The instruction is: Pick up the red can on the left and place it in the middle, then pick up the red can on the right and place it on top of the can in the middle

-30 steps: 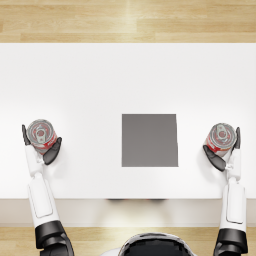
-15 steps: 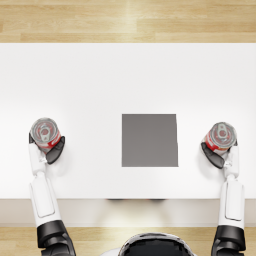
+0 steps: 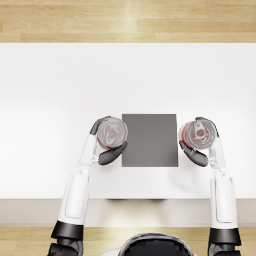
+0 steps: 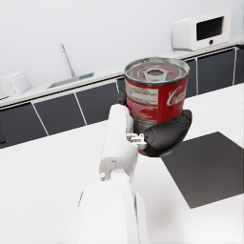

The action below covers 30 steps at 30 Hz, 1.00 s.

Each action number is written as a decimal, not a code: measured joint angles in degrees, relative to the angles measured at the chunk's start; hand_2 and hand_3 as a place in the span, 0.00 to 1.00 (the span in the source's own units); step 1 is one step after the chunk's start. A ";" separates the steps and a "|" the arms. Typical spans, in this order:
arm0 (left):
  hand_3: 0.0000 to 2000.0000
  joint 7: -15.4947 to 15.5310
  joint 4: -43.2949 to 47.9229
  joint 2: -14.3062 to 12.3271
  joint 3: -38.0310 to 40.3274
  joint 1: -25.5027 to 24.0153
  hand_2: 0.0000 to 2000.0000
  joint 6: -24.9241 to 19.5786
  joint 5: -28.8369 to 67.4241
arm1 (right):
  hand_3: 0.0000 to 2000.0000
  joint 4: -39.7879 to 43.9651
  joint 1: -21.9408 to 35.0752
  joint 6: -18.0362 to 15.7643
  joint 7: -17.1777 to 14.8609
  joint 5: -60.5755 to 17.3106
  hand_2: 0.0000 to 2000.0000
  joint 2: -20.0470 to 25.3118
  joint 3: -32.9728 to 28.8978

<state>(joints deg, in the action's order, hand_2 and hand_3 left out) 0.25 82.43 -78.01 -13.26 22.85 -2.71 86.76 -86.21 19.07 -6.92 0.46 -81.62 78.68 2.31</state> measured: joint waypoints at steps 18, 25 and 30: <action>0.76 12.48 -18.24 -7.52 -15.01 7.52 1.00 4.55 0.00 | 0.76 -5.13 0.70 -0.51 -0.03 0.00 1.00 1.74 1.76; 0.60 16.34 -24.96 -8.89 -17.99 7.79 0.32 5.87 0.01 | 0.76 -7.22 1.13 -1.09 0.04 0.01 1.00 2.44 3.34; 0.00 18.99 -27.26 -9.71 -17.75 7.81 0.00 10.40 0.01 | 0.76 -9.01 1.72 -0.81 -0.03 0.01 1.00 3.02 4.34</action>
<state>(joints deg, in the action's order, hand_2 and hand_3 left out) 19.24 55.17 -87.72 -31.01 30.66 7.69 86.77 -95.23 20.78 -7.73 0.42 -81.61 81.70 6.66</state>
